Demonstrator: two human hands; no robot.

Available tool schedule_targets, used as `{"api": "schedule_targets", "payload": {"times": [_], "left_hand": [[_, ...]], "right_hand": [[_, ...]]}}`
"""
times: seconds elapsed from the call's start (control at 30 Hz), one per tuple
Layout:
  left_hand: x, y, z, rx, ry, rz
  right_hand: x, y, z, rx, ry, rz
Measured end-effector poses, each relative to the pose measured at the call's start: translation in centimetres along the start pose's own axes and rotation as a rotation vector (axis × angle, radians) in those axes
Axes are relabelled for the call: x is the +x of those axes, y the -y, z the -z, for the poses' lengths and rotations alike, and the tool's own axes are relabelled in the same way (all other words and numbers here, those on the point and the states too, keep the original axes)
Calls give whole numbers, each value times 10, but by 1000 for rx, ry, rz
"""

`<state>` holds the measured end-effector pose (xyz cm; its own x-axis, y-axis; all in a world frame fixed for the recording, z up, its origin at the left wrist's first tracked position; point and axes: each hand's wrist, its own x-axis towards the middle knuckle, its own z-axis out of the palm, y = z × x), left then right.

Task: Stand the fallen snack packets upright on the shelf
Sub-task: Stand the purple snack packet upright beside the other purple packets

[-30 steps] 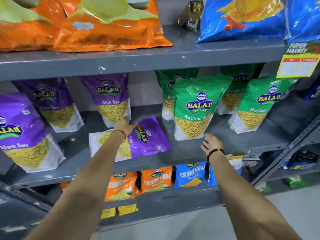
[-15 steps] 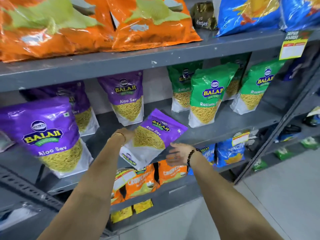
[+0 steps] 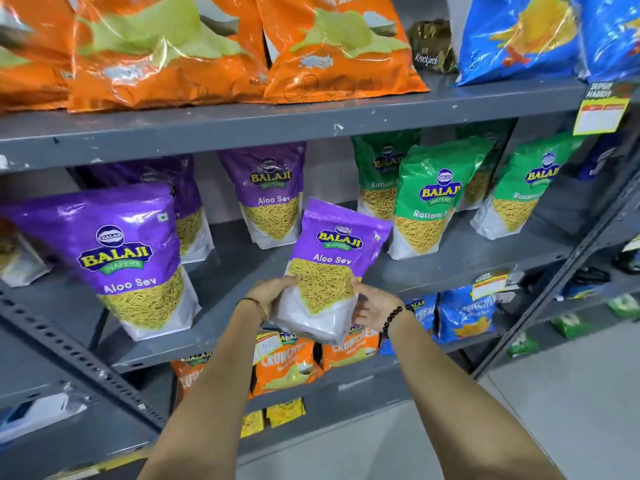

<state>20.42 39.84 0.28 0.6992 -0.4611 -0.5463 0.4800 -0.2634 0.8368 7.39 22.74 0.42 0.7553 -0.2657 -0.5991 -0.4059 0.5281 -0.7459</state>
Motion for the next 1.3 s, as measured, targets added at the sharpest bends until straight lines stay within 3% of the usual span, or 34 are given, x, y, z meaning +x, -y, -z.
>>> {"api": "schedule_targets", "payload": {"times": [0.13, 0.23, 0.57, 0.7, 0.83, 1.1, 1.3], "left_hand": [[-22, 7, 1, -130, 249, -101], [-50, -1, 2, -61, 386, -171], [-125, -35, -2, 195, 555, -397], [-122, -32, -1, 206, 569, -419], [-97, -22, 6, 153, 460, -413], [-31, -20, 27, 128, -70, -510], [6, -32, 37, 194, -343, -534]], "right_hand": [[-13, 14, 26, -42, 169, 138], [-26, 32, 43, -101, 361, 189], [-60, 76, 49, -250, 779, 323], [-58, 80, 47, -299, 777, 319], [-40, 76, 45, -296, 690, 320], [18, 72, 0, -236, 292, 507], [55, 72, -35, -169, 116, 578]]}}
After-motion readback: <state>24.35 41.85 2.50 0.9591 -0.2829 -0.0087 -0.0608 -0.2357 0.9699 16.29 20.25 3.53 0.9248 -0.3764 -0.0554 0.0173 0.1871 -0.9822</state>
